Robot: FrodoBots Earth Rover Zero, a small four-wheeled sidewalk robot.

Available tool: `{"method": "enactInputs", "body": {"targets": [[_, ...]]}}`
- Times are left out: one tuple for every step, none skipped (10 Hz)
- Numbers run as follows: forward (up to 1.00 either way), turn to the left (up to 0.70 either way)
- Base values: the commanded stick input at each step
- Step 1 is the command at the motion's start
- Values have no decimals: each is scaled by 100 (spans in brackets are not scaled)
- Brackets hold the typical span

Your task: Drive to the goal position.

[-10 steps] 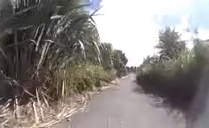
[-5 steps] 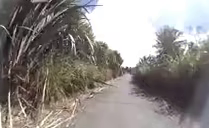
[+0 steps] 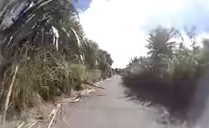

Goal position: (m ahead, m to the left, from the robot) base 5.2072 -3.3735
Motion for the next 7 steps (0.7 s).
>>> {"method": "enactInputs", "body": {"targets": [[85,0],[85,0],[85,0],[85,0],[85,0],[85,0],[85,0]]}}
